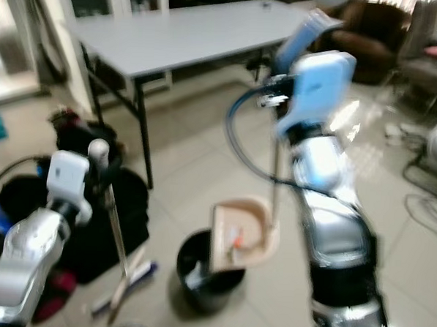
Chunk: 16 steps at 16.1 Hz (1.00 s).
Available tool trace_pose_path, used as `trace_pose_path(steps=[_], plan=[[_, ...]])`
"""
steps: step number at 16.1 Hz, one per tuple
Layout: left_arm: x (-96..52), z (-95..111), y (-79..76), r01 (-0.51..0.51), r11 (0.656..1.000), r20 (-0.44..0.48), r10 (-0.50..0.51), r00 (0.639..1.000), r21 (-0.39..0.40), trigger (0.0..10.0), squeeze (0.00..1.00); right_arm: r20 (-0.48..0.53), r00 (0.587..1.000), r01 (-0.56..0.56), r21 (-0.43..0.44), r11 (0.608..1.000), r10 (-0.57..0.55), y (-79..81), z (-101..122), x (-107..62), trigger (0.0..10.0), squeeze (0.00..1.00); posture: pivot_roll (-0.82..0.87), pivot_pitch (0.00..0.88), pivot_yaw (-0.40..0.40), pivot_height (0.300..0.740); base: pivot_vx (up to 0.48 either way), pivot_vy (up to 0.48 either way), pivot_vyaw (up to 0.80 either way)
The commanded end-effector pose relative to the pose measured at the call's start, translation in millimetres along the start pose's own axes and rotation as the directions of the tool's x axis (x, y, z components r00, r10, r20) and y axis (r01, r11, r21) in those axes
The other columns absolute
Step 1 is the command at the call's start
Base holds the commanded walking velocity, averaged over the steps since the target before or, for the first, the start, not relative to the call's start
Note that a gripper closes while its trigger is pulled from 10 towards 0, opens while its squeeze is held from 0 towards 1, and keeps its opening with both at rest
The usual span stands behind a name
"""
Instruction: Sweep floor
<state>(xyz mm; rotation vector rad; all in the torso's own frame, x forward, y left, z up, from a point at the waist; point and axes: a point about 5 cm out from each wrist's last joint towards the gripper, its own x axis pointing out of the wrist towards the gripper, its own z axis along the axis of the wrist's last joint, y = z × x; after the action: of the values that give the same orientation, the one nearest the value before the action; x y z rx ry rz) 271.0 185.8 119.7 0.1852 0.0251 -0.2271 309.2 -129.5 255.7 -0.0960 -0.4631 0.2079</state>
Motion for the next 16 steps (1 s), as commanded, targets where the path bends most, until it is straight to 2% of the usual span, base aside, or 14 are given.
trace_pose_path(steps=[1,2,5,11,13,16], plan=[[3.1,9.4,2.4,0.001,1.000,0.037,-0.002,0.999,0.031,10.0,0.00,0.059,0.998,-0.007,-0.044,0.999,0.010,3.8,6.9,2.5,10.0,0.00,0.03,0.000,0.007,0.740,0.000,0.000,0.00],[3.4,9.5,2.3,0.002,1.000,0.037,-0.004,0.999,0.031,10.0,0.00,0.067,0.997,-0.022,-0.101,0.995,0.029,9.5,3.5,3.0,10.0,0.00,0.03,0.000,0.008,0.740,0.000,0.000,0.00],[3.1,9.9,2.8,0.006,0.999,0.035,-0.007,0.999,0.033,10.0,0.00,0.103,0.994,-0.032,-0.098,0.995,0.042,24.4,-4.9,5.5,10.0,0.00,0.06,0.000,0.009,0.740,0.000,0.000,0.00],[-9.8,6.3,13.9,-0.006,0.998,0.009,0.005,1.000,0.057,10.0,0.00,0.171,0.985,0.004,-0.103,0.995,0.013,26.4,-11.2,10.5,10.0,0.00,0.12,0.070,0.037,0.740,0.000,0.000,0.00],[-13.4,6.3,16.6,-0.006,0.998,0.006,0.006,1.000,0.065,10.0,0.00,0.188,0.981,-0.020,-0.099,0.995,0.039,32.6,-15.3,11.0,10.0,0.00,0.13,0.090,0.043,0.740,0.000,0.000,0.00],[-19.6,4.7,23.7,-0.019,0.997,-0.009,0.020,1.000,0.081,10.0,0.00,0.235,0.965,-0.085,-0.149,0.985,0.119,51.1,-18.9,13.3,10.0,0.00,0.16,0.118,0.040,0.740,0.000,0.000,0.00]])
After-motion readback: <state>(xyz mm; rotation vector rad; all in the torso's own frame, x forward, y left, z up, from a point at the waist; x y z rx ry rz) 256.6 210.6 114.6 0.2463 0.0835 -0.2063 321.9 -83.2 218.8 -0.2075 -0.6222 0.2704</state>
